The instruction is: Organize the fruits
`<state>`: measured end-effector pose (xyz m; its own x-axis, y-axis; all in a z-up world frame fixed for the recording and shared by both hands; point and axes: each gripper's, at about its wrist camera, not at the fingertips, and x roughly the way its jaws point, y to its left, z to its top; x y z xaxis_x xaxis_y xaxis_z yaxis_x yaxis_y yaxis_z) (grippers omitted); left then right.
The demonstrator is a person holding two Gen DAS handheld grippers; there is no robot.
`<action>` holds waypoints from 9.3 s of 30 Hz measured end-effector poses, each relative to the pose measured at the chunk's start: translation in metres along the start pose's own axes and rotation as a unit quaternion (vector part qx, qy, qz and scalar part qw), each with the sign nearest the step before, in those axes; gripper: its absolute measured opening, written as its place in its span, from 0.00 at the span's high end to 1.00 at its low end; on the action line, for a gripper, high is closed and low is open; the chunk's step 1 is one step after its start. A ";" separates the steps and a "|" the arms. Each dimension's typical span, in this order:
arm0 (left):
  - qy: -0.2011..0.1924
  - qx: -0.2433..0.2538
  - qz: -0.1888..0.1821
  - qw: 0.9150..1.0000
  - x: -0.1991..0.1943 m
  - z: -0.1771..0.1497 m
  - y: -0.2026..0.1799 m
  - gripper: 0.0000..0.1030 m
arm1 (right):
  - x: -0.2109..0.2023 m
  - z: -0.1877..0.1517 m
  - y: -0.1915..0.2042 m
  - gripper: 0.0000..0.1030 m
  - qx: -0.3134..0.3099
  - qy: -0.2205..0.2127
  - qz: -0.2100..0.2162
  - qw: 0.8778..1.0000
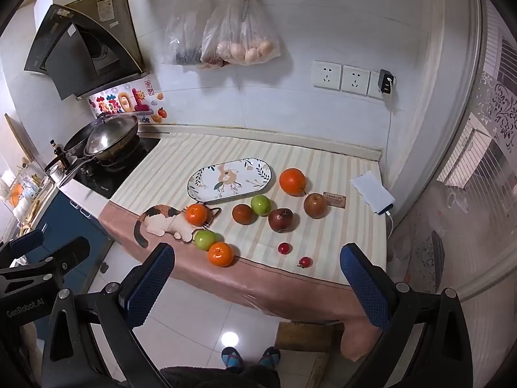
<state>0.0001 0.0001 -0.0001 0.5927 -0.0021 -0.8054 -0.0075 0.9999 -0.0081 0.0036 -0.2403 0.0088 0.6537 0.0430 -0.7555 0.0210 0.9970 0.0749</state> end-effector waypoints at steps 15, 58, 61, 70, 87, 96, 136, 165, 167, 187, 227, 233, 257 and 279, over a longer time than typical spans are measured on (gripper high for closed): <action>-0.005 0.008 0.000 1.000 0.002 0.005 -0.006 0.00 | -0.001 0.006 -0.002 0.00 0.004 -0.007 -0.002 1.000; -0.008 0.008 0.001 1.000 0.005 0.007 -0.009 0.00 | -0.003 0.006 -0.007 0.00 0.006 -0.011 -0.003 1.000; -0.008 0.009 0.000 1.000 0.005 0.008 -0.009 0.00 | -0.007 0.005 -0.007 0.00 0.007 -0.013 -0.003 1.000; -0.010 0.010 -0.001 1.000 0.002 0.009 -0.010 0.00 | -0.008 0.004 -0.007 0.00 0.007 -0.013 -0.003 1.000; -0.009 0.011 -0.003 1.000 -0.005 0.006 -0.013 0.00 | -0.024 0.007 -0.001 0.00 0.011 -0.017 -0.001 1.000; -0.018 0.010 0.017 1.000 0.023 0.010 0.006 0.00 | 0.004 0.000 0.001 0.00 0.048 -0.005 -0.009 0.999; 0.314 0.070 -0.051 0.946 0.440 0.089 -0.116 0.13 | 0.461 0.103 -0.123 0.00 0.115 0.272 0.001 0.956; 0.263 0.167 -0.151 0.938 0.454 0.096 -0.168 0.56 | 0.586 0.112 -0.092 0.20 0.035 0.360 0.037 0.932; 0.281 0.154 -0.154 0.935 0.457 0.097 -0.156 0.55 | 0.584 0.109 -0.090 0.20 0.035 0.359 0.036 0.932; 0.369 0.091 -0.165 0.910 0.457 0.079 -0.109 0.51 | 0.568 0.093 -0.105 0.19 0.062 0.368 0.041 0.927; 0.248 -0.020 -0.109 0.962 0.469 0.193 -0.065 0.50 | 0.533 0.153 -0.010 0.24 0.007 0.281 0.126 0.951; 0.284 -0.070 -0.077 0.953 0.525 0.205 -0.032 0.50 | 0.579 0.157 0.014 0.24 0.007 0.303 0.122 0.945; 0.275 -0.083 -0.044 0.957 0.512 0.213 -0.022 0.17 | 0.562 0.174 0.030 0.08 -0.029 0.297 0.087 0.950; 0.150 -0.035 -0.019 0.988 0.338 0.169 -0.015 0.17 | 0.388 0.151 0.033 0.08 -0.034 0.197 0.065 0.978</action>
<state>0.3366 -0.0138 -0.1719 0.3279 -0.0533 -0.9432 -0.0521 0.9959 -0.0744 0.3718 -0.2000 -0.1838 0.3050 0.1787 -0.9354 -0.1019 0.9827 0.1545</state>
